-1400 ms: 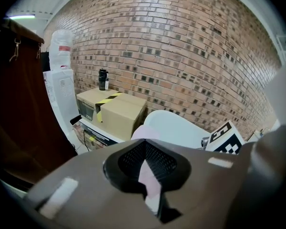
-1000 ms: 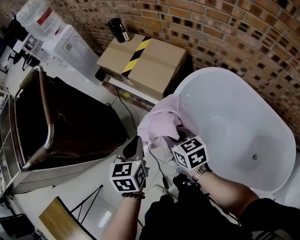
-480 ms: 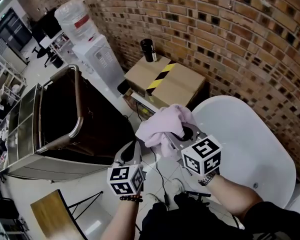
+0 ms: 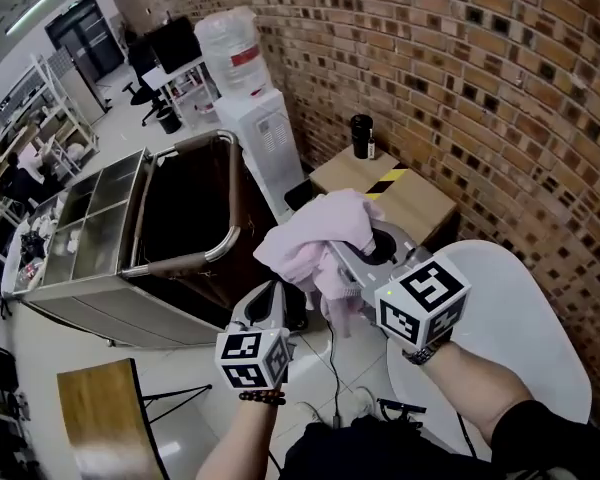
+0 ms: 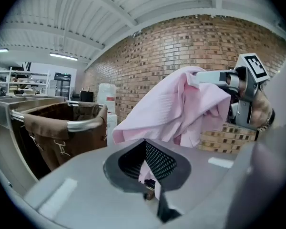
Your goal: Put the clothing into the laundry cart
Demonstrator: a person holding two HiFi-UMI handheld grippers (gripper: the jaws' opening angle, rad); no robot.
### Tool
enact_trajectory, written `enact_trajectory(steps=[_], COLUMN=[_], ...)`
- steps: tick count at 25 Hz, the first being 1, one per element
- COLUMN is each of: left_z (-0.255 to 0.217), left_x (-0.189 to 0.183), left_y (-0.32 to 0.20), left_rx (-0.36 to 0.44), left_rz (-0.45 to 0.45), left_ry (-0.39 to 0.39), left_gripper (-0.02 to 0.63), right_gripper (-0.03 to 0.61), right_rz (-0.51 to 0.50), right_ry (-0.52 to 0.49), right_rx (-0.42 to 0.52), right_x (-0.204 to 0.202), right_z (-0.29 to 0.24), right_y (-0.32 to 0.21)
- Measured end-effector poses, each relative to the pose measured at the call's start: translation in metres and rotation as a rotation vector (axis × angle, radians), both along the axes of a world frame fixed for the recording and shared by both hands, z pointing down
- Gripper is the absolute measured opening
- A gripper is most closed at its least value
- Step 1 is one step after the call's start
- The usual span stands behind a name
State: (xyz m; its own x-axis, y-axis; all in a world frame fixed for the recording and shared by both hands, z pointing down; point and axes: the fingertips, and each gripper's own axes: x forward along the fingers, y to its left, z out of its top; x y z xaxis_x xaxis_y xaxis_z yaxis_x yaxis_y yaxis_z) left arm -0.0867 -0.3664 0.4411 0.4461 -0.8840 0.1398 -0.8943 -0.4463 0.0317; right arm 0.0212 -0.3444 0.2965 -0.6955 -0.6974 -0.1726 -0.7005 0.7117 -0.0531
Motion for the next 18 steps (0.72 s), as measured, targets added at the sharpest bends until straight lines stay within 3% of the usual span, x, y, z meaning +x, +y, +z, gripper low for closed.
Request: enact_trajectory(steps=[6, 18], left_z=[-0.046, -0.098], left_x=[-0.065, -0.165], left_y=[0.019, 0.038], left_rx=[0.072, 0.144], left_rz=[-0.069, -0.148], left_ry=[0.016, 0.034], left_gripper=[-0.002, -0.002], right_gripper=[0.08, 0.08], right_rz=[-0.073, -0.132], right_ry=[0.002, 0.002], right_rx=[0.113, 0.215], right_x=[-0.066, -0.174], right_z=[-0.081, -0.192], right_y=[0.016, 0.019])
